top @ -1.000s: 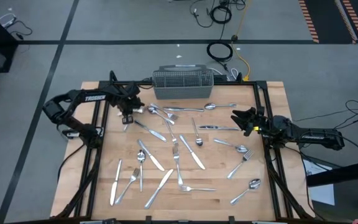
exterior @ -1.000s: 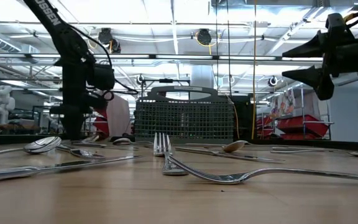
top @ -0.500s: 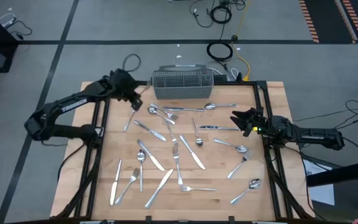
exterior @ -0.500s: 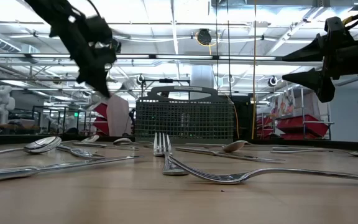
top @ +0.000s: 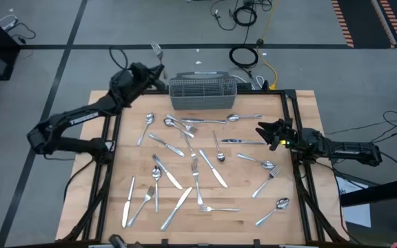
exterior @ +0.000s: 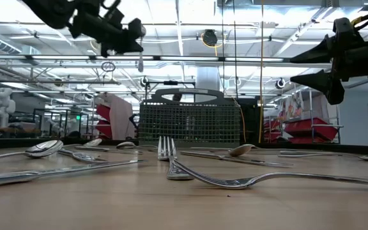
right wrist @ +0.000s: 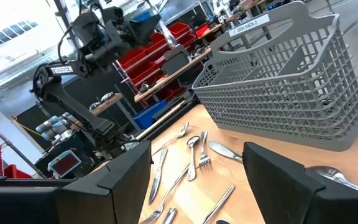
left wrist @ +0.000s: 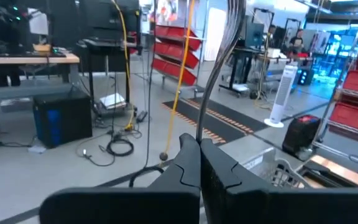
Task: Sort silverware
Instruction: Put the silver fork into the silverware organizer
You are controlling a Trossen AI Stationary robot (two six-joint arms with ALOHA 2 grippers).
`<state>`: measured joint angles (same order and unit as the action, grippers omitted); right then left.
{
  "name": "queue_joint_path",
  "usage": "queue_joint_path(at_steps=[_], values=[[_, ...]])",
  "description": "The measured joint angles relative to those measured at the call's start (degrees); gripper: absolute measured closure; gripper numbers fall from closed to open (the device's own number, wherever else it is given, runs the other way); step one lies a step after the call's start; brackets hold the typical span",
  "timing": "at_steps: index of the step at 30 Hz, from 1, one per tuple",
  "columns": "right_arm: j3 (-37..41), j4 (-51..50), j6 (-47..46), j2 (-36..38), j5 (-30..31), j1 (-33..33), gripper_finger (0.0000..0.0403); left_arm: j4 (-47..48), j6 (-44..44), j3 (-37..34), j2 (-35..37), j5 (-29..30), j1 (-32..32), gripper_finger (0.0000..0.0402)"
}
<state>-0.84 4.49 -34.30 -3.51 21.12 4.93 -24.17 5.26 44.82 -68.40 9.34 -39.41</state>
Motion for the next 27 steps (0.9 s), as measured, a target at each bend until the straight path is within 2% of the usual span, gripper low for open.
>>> queue_joint_path(at_steps=[6,10,16,21,27], values=[[0.0,0.0,-0.5,0.0,0.0,0.0,0.0161,-12.5,1.0,-5.1,-6.6,1.6,3.3,0.0401],[0.0,0.0,-1.7,0.0,0.0,0.0,0.0161,-18.2,1.8,-10.9,-7.0,5.0,4.2,0.0401],[0.0,0.0,-2.7,0.0,0.0,0.0,0.0161,-31.6,2.0,-18.1,-7.1,6.0,4.2,0.0401],[0.0,0.0,-3.0,0.0,0.1,0.0,0.0161,-35.2,3.2,-19.1,-8.0,6.0,4.2,0.0401],[0.0,0.0,-3.0,0.0,0.2,0.0,0.0161,-42.4,3.8,-19.1,-13.6,6.0,4.2,0.0401]])
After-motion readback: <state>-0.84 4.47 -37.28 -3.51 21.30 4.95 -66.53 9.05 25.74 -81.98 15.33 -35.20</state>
